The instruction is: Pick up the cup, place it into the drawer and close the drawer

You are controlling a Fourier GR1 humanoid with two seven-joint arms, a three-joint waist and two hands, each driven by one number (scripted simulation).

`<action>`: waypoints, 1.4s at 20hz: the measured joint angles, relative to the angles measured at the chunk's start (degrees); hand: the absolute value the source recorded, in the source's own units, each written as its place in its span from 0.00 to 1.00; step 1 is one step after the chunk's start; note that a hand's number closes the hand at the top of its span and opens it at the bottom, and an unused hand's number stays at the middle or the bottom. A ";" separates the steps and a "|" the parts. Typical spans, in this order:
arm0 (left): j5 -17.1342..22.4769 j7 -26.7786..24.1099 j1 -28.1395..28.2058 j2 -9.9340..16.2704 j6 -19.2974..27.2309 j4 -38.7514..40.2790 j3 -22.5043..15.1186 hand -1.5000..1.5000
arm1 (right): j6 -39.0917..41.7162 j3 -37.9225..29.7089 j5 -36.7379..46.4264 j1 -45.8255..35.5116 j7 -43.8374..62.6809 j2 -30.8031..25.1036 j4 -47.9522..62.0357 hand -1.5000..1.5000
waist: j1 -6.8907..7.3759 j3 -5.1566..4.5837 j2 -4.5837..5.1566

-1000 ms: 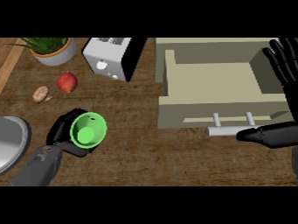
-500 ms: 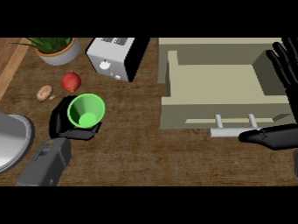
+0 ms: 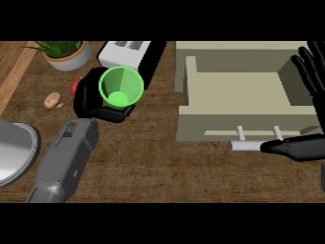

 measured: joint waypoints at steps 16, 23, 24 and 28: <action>3.22 29.53 -23.93 -3.69 18.78 -7.60 -11.83 1.00 | -0.60 0.21 1.04 -0.05 -1.09 0.71 0.59 0.00 | -1.49 0.02 0.32; 6.65 34.90 -33.79 -3.77 25.13 5.10 -16.75 1.00 | 0.49 0.14 0.21 -1.42 -2.01 0.42 1.93 0.00 | -3.43 0.04 0.91; 6.91 35.40 -34.71 -3.78 25.73 6.99 -17.49 1.00 | 0.56 0.12 0.15 -1.57 -1.98 0.36 2.08 0.00 | -3.68 0.05 1.00; 8.40 36.39 -37.20 -3.79 26.50 13.31 -20.80 1.00 | 0.93 0.61 0.05 -2.48 -2.44 0.53 2.48 0.00 | -5.12 0.08 1.45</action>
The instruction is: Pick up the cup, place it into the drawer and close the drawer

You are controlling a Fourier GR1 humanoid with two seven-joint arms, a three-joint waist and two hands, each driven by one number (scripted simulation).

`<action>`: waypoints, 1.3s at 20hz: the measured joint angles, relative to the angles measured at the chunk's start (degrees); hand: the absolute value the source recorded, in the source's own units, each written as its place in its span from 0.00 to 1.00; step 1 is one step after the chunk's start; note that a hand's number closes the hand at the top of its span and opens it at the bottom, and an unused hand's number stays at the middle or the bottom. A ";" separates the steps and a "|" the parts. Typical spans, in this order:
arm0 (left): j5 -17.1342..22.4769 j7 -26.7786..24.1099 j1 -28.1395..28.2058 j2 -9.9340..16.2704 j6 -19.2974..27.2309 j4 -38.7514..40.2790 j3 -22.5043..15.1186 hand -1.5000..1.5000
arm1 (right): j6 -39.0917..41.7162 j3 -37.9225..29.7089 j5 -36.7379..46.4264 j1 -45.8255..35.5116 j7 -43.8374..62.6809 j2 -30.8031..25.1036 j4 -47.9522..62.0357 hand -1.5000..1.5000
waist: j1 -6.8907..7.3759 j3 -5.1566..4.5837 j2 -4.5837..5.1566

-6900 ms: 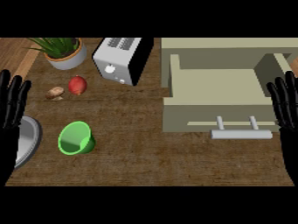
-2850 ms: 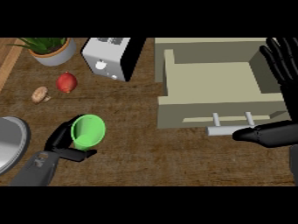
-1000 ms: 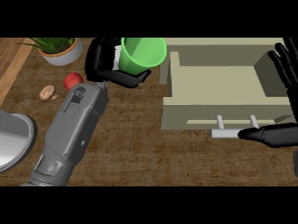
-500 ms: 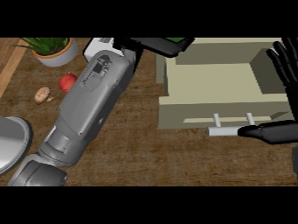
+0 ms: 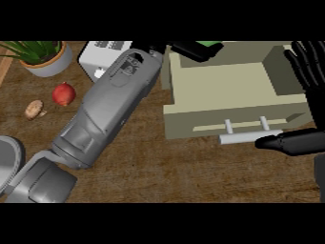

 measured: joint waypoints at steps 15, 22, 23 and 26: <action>7.56 -0.84 3.03 0.00 -3.57 4.54 -10.31 0.00 | 4.38 3.08 -3.14 -5.54 -0.50 0.43 2.78 0.00 | -6.24 -0.01 1.67; 15.19 -7.53 4.50 0.00 -5.20 0.69 -8.49 0.00 | 13.85 9.10 -10.13 -6.79 1.10 0.79 2.99 1.00 | -6.48 -0.10 1.60; 16.22 -8.62 4.70 -0.01 -5.24 0.36 -8.13 0.00 | 15.69 9.94 -11.07 -6.30 1.60 0.17 2.97 1.00 | -6.33 -0.11 1.50; 18.80 -10.43 4.01 -0.01 -3.86 -0.20 -7.20 0.00 | 20.50 12.97 -10.55 -5.33 3.97 -3.11 2.91 1.00 | -5.17 -0.12 0.99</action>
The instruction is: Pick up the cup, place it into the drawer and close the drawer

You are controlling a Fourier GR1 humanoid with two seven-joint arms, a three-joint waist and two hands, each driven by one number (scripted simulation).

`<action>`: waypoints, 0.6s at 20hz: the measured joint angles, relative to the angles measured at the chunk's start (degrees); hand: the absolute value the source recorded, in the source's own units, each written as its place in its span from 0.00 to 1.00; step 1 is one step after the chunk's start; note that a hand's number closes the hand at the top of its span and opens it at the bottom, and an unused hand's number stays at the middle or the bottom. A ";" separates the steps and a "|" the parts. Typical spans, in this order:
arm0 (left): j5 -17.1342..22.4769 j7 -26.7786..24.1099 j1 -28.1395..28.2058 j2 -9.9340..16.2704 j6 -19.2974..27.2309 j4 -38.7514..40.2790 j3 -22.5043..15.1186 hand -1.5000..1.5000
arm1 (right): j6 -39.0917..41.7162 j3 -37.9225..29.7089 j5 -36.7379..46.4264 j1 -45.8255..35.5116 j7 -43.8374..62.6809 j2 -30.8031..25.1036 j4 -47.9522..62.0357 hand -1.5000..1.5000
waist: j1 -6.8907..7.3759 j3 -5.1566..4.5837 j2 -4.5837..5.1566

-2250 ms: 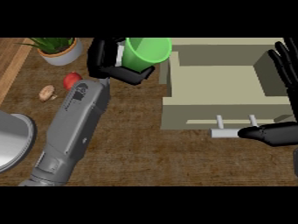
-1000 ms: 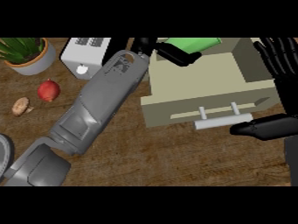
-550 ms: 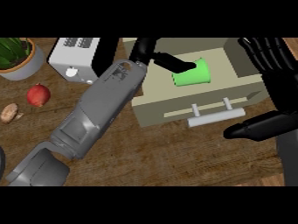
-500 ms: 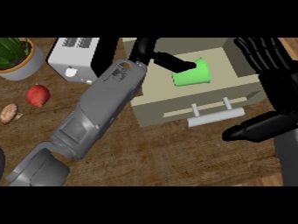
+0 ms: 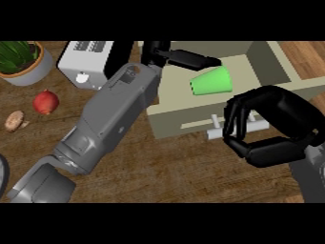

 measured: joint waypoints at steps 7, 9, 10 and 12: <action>3.32 -3.61 0.10 0.00 1.88 1.21 0.73 0.00 | 3.36 4.97 11.59 3.73 1.93 -6.26 -1.98 0.00 | 3.79 0.04 -0.91; 4.32 -3.98 -0.08 0.01 2.10 1.52 1.03 0.00 | 2.13 6.59 17.43 4.19 0.91 -6.81 -1.91 0.00 | 4.73 0.06 -1.00; 4.63 -4.43 0.29 0.00 2.10 1.28 0.96 0.00 | 1.16 7.39 20.36 5.06 0.03 -6.88 -1.48 0.00 | 5.39 0.06 -1.14; 5.14 -5.53 1.25 0.00 1.19 1.11 1.44 0.00 | -1.12 8.83 25.57 5.83 -1.37 -6.52 0.74 0.00 | 6.79 0.06 -1.29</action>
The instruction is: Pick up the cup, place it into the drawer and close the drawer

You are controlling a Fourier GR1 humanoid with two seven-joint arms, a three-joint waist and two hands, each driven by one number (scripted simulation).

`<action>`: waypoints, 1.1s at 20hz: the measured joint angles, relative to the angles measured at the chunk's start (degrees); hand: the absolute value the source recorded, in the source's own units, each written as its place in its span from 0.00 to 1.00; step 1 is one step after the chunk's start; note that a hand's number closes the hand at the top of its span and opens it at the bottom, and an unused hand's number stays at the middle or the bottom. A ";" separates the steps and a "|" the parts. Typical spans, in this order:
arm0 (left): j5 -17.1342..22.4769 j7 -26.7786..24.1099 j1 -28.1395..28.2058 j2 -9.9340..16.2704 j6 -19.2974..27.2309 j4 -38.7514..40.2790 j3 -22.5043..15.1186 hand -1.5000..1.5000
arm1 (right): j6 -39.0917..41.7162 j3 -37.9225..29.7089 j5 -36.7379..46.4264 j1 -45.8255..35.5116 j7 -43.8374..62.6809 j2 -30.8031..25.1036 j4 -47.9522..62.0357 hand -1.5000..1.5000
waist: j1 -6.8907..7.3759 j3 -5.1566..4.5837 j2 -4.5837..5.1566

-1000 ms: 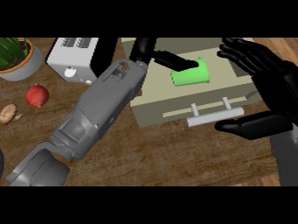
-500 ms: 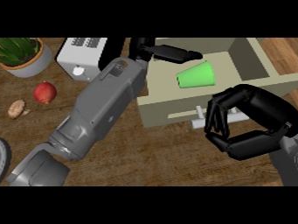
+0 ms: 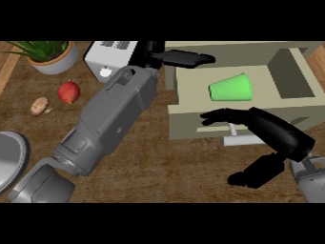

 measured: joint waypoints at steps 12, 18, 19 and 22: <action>0.71 -2.41 8.96 2.81 -4.33 -6.57 1.05 0.00 | -11.15 6.46 20.16 -6.98 -14.79 3.93 34.69 1.00 | 6.06 0.05 -0.43; 1.07 -1.26 13.46 5.43 -7.10 -11.47 0.86 0.00 | -17.18 1.59 21.77 -15.84 -22.93 4.97 51.69 1.00 | 8.77 -0.10 -0.26; 1.21 -0.78 13.97 5.92 -7.47 -12.11 0.90 0.00 | -17.63 0.46 21.51 -17.83 -23.86 4.96 54.01 1.00 | 9.08 -0.01 -0.13; 1.52 0.05 15.92 7.27 -9.00 -14.07 0.80 0.00 | -19.74 -3.38 20.17 -22.31 -26.59 4.36 59.64 1.00 | 10.31 0.14 0.23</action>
